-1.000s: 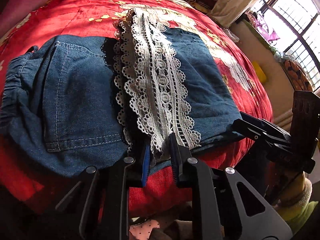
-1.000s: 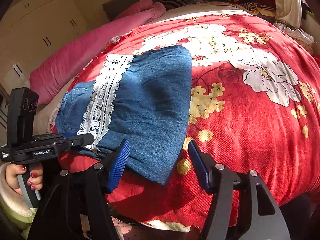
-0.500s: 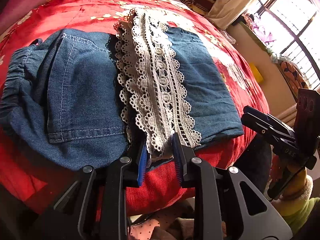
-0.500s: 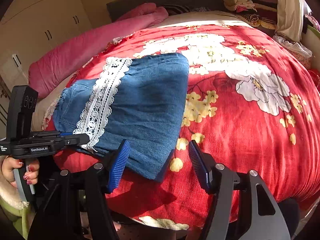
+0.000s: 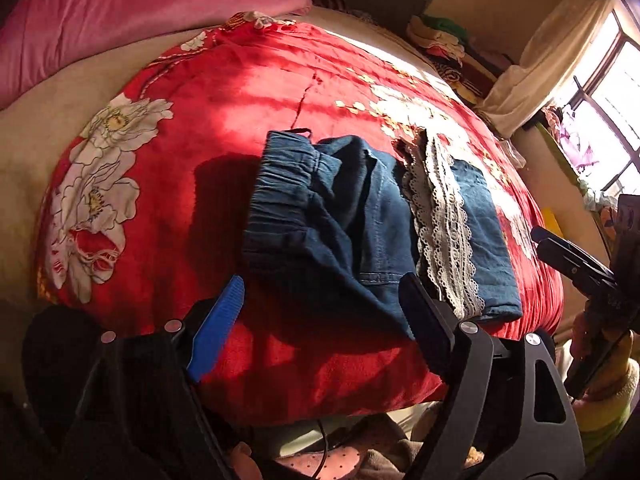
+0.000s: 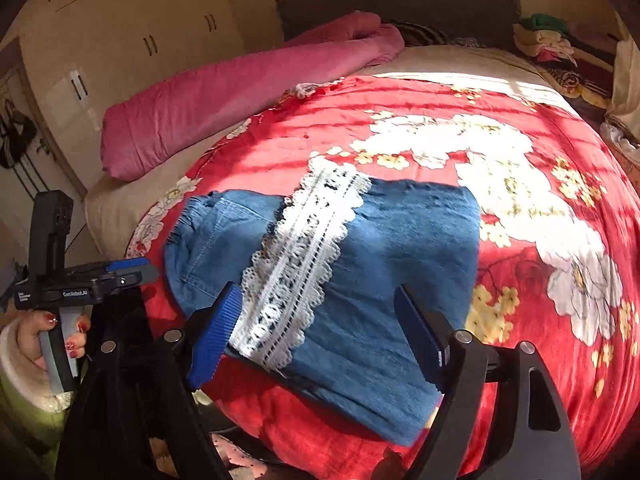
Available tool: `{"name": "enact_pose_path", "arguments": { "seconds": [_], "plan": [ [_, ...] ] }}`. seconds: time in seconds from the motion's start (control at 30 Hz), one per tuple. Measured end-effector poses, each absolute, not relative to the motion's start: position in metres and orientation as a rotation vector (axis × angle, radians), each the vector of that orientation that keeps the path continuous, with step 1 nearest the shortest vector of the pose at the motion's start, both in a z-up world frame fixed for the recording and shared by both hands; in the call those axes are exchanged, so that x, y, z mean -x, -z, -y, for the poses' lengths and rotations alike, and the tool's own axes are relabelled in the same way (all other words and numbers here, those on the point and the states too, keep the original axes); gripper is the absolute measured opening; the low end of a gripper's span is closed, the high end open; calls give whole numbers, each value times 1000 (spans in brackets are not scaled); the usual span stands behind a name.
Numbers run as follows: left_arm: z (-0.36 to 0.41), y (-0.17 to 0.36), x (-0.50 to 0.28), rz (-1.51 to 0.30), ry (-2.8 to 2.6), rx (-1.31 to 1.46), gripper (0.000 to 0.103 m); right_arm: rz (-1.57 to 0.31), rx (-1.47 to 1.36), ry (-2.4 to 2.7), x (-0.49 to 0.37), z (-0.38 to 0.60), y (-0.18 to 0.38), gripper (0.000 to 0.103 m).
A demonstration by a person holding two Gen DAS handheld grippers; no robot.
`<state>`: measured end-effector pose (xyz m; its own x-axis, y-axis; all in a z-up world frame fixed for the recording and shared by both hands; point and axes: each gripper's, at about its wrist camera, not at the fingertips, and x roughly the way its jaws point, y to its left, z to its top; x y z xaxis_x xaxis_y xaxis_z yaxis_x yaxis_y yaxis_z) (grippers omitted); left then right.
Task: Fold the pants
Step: 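Release the lace leg with the left tool and withdraw it, then grasp the elastic leg cuffs with the right tool and lift them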
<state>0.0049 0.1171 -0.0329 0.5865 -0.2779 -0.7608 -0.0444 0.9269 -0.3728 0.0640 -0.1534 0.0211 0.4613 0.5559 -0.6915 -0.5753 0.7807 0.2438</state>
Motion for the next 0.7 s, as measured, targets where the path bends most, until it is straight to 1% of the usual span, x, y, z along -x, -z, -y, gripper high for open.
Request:
{"name": "enact_pose_path", "arguments": {
  "seconds": [0.03, 0.07, 0.2, 0.3, 0.37, 0.47, 0.6, 0.63, 0.67, 0.7],
  "plan": [
    [-122, 34, -5, -940, 134, 383, 78, -851, 25, -742, -71, 140, -26, 82],
    [-126, 36, -4, -938, 128, 397, 79, -866, 29, -783, -79, 125, -29, 84],
    [-133, 47, -6, -949, 155, 498, 80, -916, 123, -903, -111, 58, -36, 86],
    [-130, 57, -11, -968, 197, 570, 80, -988, 211, -993, -130, 7, -31, 86],
    [-126, 63, -16, -982, 221, 591, 80, -1021, 273, -1010, -139, -23, -22, 87],
    [-120, 70, -23, -995, 244, 591, 80, -1119, 352, -1042, -154, -60, 1, 87],
    [-121, 79, -30, -997, 245, 617, 80, -1211, 494, -983, -169, -86, 40, 86],
    [-122, 81, -31, -994, 249, 620, 80, -1237, 516, -974, -172, -89, 50, 83],
    [-122, 82, -32, -991, 249, 623, 80, -1259, 508, -990, -174, -91, 59, 63],
    [-124, 83, -33, -990, 250, 635, 80, -1280, 467, -1016, -176, -89, 64, 55]
  ]
}}
